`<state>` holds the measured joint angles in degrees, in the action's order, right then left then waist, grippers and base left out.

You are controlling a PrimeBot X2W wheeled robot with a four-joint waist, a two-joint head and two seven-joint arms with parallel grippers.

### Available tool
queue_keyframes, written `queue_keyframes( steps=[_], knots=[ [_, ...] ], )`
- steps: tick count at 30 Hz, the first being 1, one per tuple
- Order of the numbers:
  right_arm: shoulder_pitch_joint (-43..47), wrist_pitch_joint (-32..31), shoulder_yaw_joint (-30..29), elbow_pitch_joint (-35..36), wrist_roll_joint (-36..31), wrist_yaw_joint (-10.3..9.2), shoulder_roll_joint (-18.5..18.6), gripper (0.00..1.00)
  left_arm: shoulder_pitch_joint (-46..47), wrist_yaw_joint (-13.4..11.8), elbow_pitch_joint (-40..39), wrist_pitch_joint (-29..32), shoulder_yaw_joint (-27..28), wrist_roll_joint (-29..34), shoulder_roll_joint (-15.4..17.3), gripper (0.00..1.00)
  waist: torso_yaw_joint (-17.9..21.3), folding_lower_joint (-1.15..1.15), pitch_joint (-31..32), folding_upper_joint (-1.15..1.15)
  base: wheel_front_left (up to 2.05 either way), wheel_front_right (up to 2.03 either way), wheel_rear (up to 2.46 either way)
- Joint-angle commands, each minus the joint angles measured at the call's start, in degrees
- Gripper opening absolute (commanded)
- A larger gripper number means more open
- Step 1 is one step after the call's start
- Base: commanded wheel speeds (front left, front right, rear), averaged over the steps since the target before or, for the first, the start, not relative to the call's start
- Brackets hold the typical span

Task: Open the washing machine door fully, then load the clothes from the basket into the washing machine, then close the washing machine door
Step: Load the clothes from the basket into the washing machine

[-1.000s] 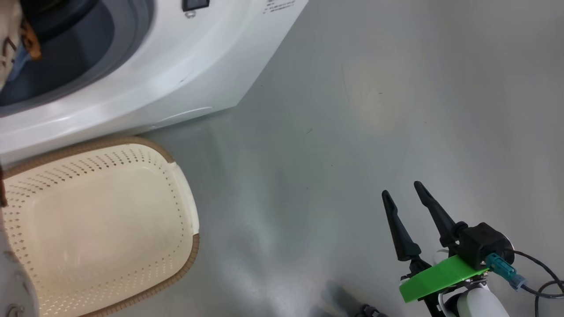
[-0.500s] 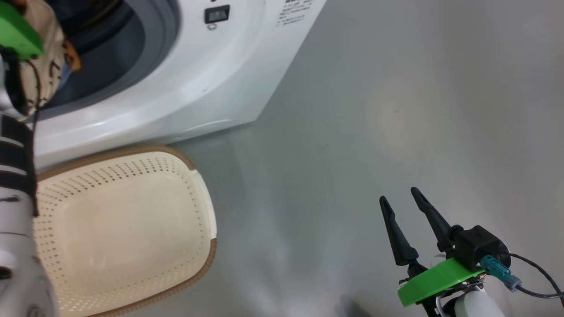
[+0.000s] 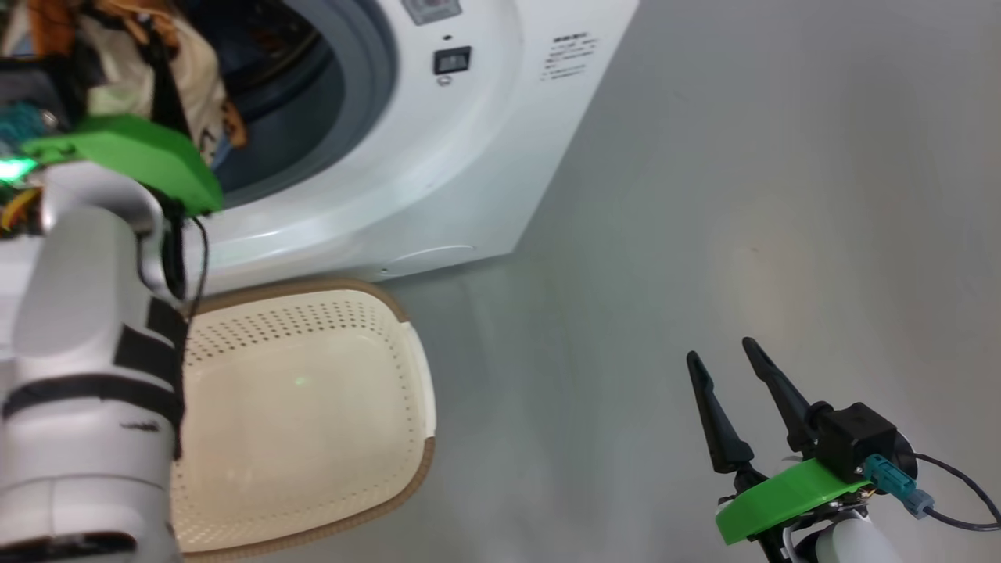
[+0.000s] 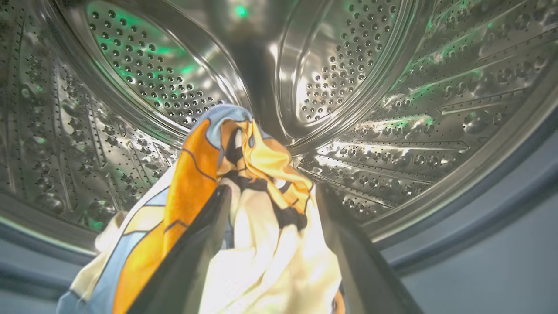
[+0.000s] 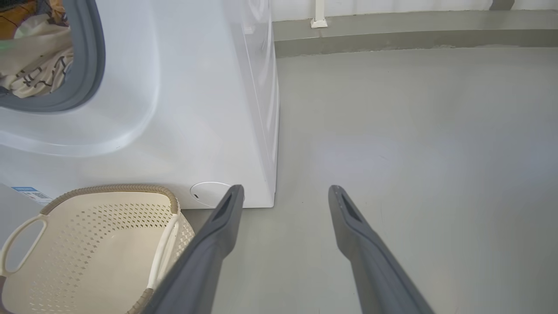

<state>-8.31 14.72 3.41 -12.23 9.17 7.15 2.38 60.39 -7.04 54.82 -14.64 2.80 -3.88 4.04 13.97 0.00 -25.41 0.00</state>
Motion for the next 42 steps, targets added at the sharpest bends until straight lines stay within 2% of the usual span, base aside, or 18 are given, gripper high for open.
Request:
queue_keyframes(
  steps=[1,10,25,30,35,42],
  knots=[
    [0.3,0.3,0.9,0.9,-0.7,0.34,0.5,1.00,-1.7,0.2,-2.1,-0.4,0.5,-0.5,1.3,1.00,-2.4,0.00,2.0,0.00,0.00,0.00,0.00],
    [0.1,0.3,-0.5,1.2,-1.8,0.34,0.5,1.00,-8.2,2.2,-6.8,-0.4,-2.3,-1.7,-0.6,1.00,-6.0,0.00,3.4,0.00,0.00,0.00,0.00],
    [-0.7,0.3,-2.3,2.3,-2.8,0.34,0.5,1.00,-18.1,2.3,-17.4,-0.4,-5.7,-5.3,-1.1,1.00,-7.7,0.00,1.9,0.00,0.00,0.00,0.00],
    [-0.6,0.3,-4.0,3.0,-3.2,0.34,0.5,1.00,-25.8,1.3,-25.5,-0.4,-7.6,-6.6,-1.1,1.00,-9.0,0.00,1.4,0.00,0.00,0.00,0.00],
    [-0.8,0.3,-5.0,3.3,-3.7,0.34,0.5,1.00,-33.4,-0.5,-33.5,-0.1,-10.4,-7.7,-1.1,1.00,-10.1,0.00,1.1,0.00,0.00,0.00,0.00],
    [-0.8,0.3,-5.8,3.6,-4.0,0.34,0.5,1.00,-42.3,-3.3,-44.2,1.1,-11.1,-9.2,-1.2,1.00,-11.3,0.00,1.1,0.00,0.00,0.00,0.00]
  ],
)
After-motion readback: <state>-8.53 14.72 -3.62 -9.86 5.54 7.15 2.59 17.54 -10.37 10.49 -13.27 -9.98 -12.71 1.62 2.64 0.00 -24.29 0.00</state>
